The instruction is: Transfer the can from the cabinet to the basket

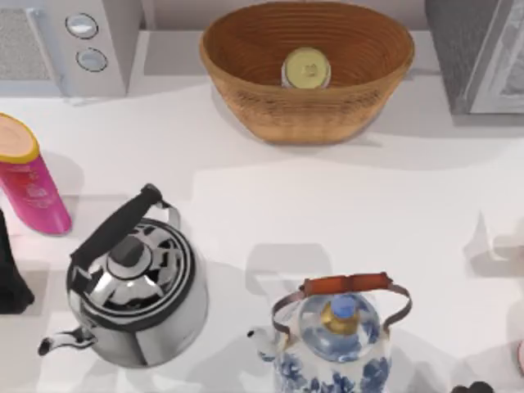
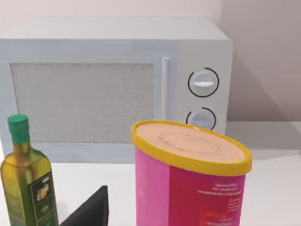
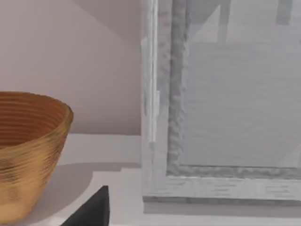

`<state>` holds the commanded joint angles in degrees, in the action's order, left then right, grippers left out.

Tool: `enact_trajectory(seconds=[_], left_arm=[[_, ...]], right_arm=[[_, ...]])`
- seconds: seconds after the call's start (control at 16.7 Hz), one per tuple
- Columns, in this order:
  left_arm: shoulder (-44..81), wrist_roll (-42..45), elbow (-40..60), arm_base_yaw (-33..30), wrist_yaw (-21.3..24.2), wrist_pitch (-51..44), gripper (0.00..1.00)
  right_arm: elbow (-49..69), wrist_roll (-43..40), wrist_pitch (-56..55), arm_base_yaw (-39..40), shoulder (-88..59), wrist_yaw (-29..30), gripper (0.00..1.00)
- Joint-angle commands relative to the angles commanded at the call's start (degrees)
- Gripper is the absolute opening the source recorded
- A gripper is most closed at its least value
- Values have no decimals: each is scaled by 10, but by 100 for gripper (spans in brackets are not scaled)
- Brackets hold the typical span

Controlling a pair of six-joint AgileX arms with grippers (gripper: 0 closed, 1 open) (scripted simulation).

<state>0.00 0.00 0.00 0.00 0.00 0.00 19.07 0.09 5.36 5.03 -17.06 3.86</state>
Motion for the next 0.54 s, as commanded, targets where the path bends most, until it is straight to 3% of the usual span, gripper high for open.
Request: enact_trajectory(seconds=[0.24,0.54], left_arm=[[0,0,0,0,0,0,100],[0,0,0,0,0,0,100]], right_arm=[[-143,-1,-39,-36,126,-28,100],[-191,-1,-54,-50,171,-39,100]])
